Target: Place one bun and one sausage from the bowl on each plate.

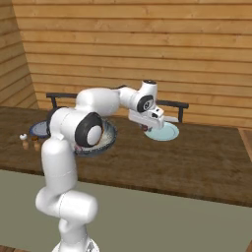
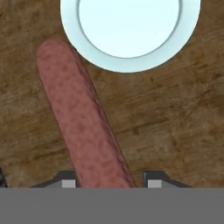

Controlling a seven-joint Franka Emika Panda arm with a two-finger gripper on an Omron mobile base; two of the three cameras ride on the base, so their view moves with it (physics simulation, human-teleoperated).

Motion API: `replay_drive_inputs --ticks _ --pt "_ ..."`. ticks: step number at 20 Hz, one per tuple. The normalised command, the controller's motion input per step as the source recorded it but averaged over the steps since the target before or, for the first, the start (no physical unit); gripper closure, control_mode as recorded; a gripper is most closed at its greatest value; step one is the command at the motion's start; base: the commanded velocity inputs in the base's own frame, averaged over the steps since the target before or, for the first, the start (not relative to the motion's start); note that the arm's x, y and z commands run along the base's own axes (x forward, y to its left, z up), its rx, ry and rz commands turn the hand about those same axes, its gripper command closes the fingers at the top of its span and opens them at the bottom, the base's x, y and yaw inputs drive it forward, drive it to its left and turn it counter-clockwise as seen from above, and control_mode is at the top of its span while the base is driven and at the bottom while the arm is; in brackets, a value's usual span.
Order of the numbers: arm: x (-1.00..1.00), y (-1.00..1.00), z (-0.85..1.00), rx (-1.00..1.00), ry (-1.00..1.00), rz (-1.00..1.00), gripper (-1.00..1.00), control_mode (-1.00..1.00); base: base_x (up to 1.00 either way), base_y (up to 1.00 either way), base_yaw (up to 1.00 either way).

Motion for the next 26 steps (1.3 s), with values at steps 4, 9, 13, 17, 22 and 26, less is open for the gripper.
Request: replay_drive_inputs --ticks 4,9,13,17,22,26 --pt "0.15 -0.25 -0.17 0.00 -0.06 -0.01 1.00 -1.00 0.00 0.00 0.00" --pt "0.34 -0.29 -0.11 0.00 -0.07 -0.04 1.00 -1.00 0.00 0.00 0.00" --pt "0.48 -0.33 -0.02 0.00 -0.06 -0.05 1.00 -1.00 0.00 0.00 0.00" --pt "0.54 -0.13 0.00 0.00 -0.06 -0.01 1.00 -1.00 0.00 0.00 0.00" --pt "0.57 -0.03 -0.23 0.00 -0.04 0.00 1.00 -1.00 0.00 0.00 0.00" --pt "0.40 -0.04 -0.36 0.00 0.00 0.00 1.00 -1.00 0.00 0.00 0.00"
